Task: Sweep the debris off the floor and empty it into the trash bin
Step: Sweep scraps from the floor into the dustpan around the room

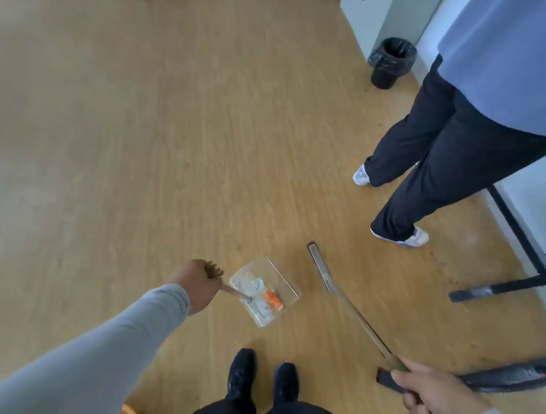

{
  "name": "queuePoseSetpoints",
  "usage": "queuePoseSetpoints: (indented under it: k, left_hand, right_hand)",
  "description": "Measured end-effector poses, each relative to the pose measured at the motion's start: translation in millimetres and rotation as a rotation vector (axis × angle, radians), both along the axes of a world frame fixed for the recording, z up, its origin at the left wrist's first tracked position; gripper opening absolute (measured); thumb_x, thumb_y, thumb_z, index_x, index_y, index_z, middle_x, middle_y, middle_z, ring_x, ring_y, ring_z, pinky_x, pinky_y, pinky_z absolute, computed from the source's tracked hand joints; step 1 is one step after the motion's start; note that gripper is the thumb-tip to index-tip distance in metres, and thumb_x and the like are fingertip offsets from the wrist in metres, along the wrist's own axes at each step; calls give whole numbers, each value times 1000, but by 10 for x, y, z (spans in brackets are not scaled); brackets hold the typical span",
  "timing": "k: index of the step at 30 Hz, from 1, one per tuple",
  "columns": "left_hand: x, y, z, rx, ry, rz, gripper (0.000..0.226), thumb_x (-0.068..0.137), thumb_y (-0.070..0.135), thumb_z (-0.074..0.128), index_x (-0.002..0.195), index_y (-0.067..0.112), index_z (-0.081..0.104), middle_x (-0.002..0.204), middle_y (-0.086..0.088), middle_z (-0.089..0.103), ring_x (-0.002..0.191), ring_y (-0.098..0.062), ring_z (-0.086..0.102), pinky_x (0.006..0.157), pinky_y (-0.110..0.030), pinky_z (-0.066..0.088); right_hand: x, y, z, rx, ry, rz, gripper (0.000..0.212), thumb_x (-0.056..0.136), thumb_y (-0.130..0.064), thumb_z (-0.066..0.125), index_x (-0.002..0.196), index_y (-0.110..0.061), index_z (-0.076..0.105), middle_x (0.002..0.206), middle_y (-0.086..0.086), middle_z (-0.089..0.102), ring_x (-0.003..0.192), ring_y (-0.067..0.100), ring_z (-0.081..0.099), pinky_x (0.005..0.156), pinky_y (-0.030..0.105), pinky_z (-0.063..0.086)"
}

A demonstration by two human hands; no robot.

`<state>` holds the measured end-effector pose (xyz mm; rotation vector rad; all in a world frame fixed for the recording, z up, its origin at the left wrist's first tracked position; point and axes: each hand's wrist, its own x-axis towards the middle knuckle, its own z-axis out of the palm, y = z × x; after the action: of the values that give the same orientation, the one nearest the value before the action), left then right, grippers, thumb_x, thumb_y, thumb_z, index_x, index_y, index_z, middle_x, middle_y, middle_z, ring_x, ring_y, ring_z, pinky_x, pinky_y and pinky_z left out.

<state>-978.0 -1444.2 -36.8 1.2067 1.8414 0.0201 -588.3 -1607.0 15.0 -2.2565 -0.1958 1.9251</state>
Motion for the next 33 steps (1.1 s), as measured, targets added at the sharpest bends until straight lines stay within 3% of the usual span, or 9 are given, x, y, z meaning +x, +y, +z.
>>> queuePoseSetpoints:
  k: [2, 7, 12, 17, 21, 25, 28, 33]
  left_hand:
    - [-160, -78, 131, 27, -44, 159, 9, 89, 27, 65, 95, 21, 67, 96, 2, 72, 89, -19, 67, 90, -35, 54]
    - [-460, -147, 380, 99, -9, 326, 13, 87, 32, 65, 93, 21, 66, 88, -4, 73, 74, -25, 65, 74, -39, 57]
    - [-866, -52, 495, 145, -1, 491, 20, 87, 34, 65, 88, 14, 67, 81, -3, 69, 65, -24, 58, 64, -31, 49]
    - [-1446, 335, 500, 140, -18, 624, 20, 88, 30, 65, 91, 10, 67, 82, -7, 72, 62, -24, 57, 61, -32, 48]
    - [-1902, 735, 484, 136, -38, 649, 20, 87, 30, 66, 92, 10, 67, 82, -9, 73, 62, -26, 59, 61, -34, 50]
    - [-2234, 1114, 571, 146, 2, 576, 21, 88, 32, 64, 87, 11, 68, 79, -7, 72, 67, -27, 65, 61, -34, 53]
    - [-2392, 1418, 623, 152, 28, 523, 21, 91, 31, 62, 86, 12, 69, 74, -5, 69, 64, -24, 63, 57, -30, 47]
    - [-2488, 1938, 630, 184, 35, 480, 15, 90, 29, 61, 85, 18, 69, 73, -2, 70, 64, -24, 63, 58, -29, 47]
  right_hand:
    - [-1, 266, -42, 51, -16, 71, 49, 100, -19, 57, 146, -30, 44, 57, 5, 48, 40, 12, 38, 39, 18, 32]
    - [-134, 958, 16, 112, 17, 236, 42, 102, -22, 55, 143, -23, 45, 57, 5, 49, 37, 12, 40, 36, 18, 34]
    - [-543, 1590, 302, 174, 13, 448, 12, 102, -23, 55, 106, -12, 56, 56, 3, 51, 38, 12, 40, 37, 19, 33]
    - [-1138, 2119, 398, 257, -11, 571, 12, 102, -13, 52, 106, -18, 62, 64, 8, 59, 45, 14, 49, 39, 20, 37]
    - [-1746, 2585, 280, 329, -152, 703, 25, 92, -1, 55, 109, -17, 61, 57, 7, 52, 42, 14, 43, 40, 24, 37]
    - [-2261, 3185, 276, 321, -174, 636, 18, 86, 4, 51, 99, 7, 62, 65, 12, 49, 44, 14, 38, 39, 20, 31]
    - [-2479, 3498, 313, 311, -160, 618, 12, 85, 3, 51, 90, -2, 60, 66, 12, 48, 45, 13, 38, 39, 19, 32]
    - [-2562, 3953, 340, 305, -142, 577, 10, 88, 4, 51, 86, -3, 59, 58, 7, 48, 40, 11, 38, 36, 19, 32]
